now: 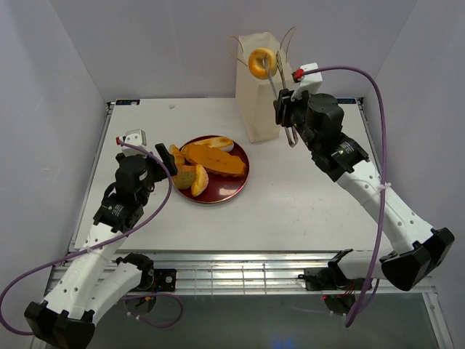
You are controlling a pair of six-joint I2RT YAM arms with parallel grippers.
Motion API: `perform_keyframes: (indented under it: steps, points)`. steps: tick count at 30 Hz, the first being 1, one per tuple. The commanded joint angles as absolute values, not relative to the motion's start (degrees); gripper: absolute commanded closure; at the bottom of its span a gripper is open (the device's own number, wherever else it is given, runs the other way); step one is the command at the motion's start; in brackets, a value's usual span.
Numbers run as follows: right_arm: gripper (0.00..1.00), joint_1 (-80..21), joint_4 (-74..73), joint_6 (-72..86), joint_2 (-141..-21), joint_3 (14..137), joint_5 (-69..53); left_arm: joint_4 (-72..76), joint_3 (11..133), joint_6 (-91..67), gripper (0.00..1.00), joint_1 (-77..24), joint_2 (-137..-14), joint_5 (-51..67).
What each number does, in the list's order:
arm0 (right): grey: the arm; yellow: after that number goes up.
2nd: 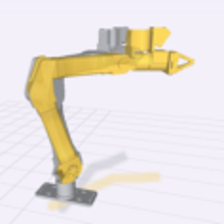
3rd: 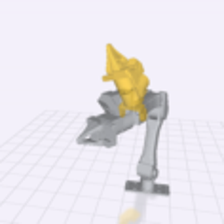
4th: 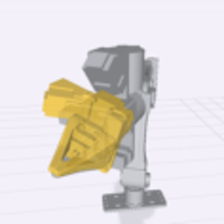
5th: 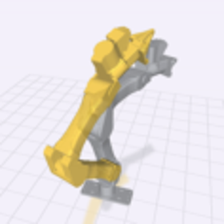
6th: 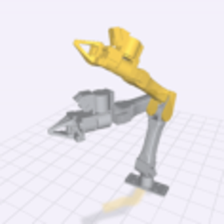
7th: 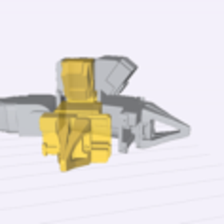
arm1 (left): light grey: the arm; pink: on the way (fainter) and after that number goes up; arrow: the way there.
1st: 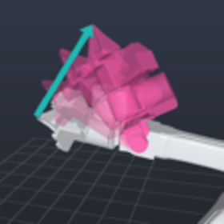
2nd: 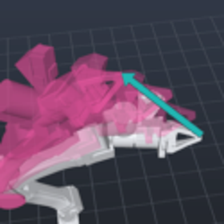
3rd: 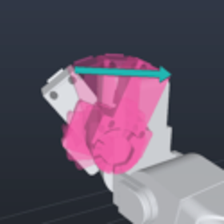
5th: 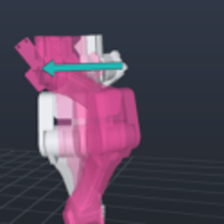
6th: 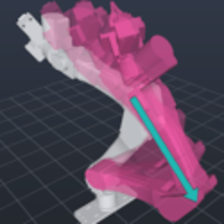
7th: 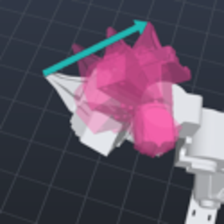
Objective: Place the fake bread into the paper bag
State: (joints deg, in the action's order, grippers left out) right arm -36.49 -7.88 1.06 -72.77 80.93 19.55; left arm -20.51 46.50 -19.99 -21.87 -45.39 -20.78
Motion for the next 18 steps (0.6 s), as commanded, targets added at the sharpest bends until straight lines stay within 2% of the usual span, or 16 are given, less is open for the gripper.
perform_keyframes:
  steps: [1,8,18]
  points:
    - [0.55,-32.8,-2.8,0.8,-74.8,84.6,18.3,-19.9,46.4,-20.0,0.02,-21.9,-45.0,-20.2]
    - [0.54,-26.8,-2.5,3.2,-82.7,89.9,12.4,-19.9,46.4,-19.9,0.02,-21.9,-45.6,-20.2]
    - [0.53,-25.1,-4.8,3.9,-90.7,96.1,9.9,-19.9,46.3,-19.8,0.02,-21.9,-45.8,-20.4]
